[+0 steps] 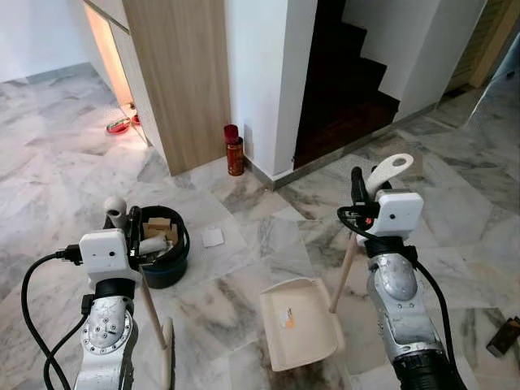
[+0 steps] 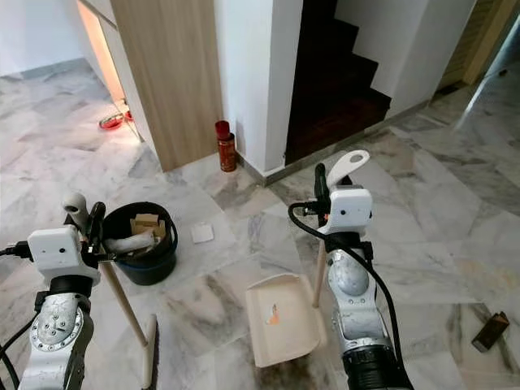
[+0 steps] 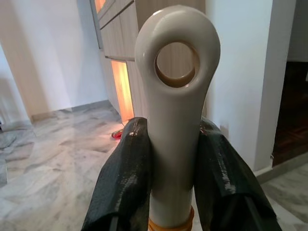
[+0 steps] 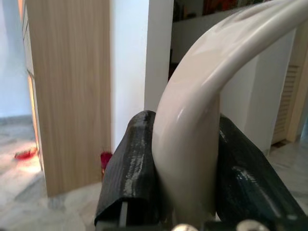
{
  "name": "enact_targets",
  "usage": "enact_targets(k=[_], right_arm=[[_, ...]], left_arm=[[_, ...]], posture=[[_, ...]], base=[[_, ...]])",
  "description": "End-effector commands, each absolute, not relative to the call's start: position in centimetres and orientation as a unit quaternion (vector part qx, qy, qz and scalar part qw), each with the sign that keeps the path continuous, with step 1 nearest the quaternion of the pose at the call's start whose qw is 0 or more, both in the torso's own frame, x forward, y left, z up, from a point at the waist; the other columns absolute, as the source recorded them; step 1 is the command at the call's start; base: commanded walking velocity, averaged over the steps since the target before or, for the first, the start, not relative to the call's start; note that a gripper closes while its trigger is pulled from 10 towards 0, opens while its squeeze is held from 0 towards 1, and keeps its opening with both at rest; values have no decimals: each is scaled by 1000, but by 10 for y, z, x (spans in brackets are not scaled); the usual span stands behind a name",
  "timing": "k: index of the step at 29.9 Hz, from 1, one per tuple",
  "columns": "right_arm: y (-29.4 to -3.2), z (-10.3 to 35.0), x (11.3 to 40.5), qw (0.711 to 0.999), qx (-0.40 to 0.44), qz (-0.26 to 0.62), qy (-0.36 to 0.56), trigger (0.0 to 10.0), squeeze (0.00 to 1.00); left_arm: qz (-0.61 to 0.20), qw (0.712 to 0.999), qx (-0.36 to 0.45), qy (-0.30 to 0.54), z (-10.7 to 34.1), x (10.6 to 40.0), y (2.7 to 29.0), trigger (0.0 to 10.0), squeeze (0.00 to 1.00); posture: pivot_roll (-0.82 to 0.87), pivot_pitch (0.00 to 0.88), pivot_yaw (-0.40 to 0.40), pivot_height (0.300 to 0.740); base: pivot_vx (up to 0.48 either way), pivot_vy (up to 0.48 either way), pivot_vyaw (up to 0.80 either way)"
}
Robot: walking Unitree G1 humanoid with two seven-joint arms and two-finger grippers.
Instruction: Sweep floor
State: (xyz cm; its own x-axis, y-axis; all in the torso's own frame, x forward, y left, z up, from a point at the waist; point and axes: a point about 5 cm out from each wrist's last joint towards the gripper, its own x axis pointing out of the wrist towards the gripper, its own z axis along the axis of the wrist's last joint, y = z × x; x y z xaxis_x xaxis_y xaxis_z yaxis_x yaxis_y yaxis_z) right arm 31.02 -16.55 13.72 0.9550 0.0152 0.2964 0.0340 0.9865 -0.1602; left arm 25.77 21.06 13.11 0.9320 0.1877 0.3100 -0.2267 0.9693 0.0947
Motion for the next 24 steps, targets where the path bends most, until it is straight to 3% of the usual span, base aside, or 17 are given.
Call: enact_targets(k=[1, 11, 24], right_arm=[[-174, 142, 307, 981, -102, -6, -164, 10000, 0], [-196, 144, 299, 979, -126, -22, -160, 10000, 0], [-188, 146, 298, 981, -110, -22, -161, 10000, 0]], left_arm=[[103, 977, 85, -164, 136, 254, 217, 10000, 0], [90, 978, 94, -164, 137, 247, 216, 10000, 0], [84, 977, 101, -171, 142, 247, 210, 10000, 0]], posture=[[75, 0, 22, 740], [68, 0, 22, 740], [70, 0, 7, 740]], base=[[0, 0, -800], [0, 0, -800], [0, -41, -800]])
